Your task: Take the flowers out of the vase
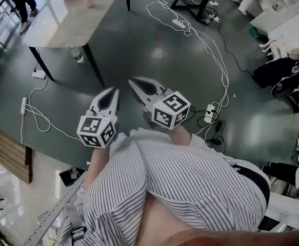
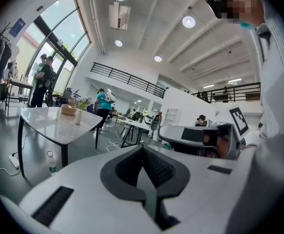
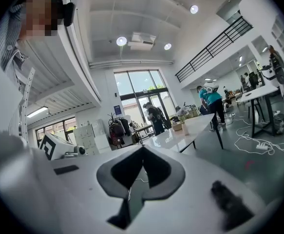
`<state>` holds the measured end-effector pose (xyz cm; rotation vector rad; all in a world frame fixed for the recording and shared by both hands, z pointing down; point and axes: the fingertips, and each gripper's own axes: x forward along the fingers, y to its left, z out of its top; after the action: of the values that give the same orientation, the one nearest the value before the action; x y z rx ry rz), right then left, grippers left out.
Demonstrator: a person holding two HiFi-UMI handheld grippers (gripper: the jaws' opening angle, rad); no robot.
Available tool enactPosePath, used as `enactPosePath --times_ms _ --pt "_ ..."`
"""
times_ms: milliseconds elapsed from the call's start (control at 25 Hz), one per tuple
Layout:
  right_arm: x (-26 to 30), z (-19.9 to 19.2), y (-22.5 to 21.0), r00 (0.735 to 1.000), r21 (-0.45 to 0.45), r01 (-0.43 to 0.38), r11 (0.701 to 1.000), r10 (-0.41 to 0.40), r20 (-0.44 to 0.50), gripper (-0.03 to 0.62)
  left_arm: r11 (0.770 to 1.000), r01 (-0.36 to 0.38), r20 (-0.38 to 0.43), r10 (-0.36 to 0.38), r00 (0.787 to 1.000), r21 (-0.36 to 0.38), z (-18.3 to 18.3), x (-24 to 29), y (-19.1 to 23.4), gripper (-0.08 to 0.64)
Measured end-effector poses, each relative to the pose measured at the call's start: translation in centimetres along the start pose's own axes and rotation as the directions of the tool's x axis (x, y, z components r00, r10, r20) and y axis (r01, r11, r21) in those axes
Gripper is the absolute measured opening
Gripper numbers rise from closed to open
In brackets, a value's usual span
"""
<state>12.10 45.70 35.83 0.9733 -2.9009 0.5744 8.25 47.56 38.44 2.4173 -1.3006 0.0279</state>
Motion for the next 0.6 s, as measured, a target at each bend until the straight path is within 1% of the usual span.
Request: enactPosePath --times_ms 160,280,440,600 --pt "-0.2 0.1 -0.6 1.000 -0.005 -0.023 1.000 0.023 -0.010 0.015 0.999 0.031 0.023 -0.031 0.999 0.035 1.0 1.1 -0.7 0.011" --pt "-0.3 0.6 -1.5 1.000 -0.010 -0.020 1.000 0.020 -0.004 0.015 0.998 0.014 0.041 -0.017 0.999 0.060 2.2 1.9 -0.6 0.011" --pt "-0.6 0.9 -2.1 0.999 -0.017 -0.036 0.999 0.036 0.010 0.015 0.999 -0.014 0.078 0.011 0.997 0.036 2.9 2.6 -0.5 0.011" --pt "-1.3 0.5 -2.7 0.999 -0.001 -0.043 0.999 0.043 0.004 0.015 1.000 -0.028 0.082 0.027 0.996 0.009 2.7 3.3 -0.7 0.011"
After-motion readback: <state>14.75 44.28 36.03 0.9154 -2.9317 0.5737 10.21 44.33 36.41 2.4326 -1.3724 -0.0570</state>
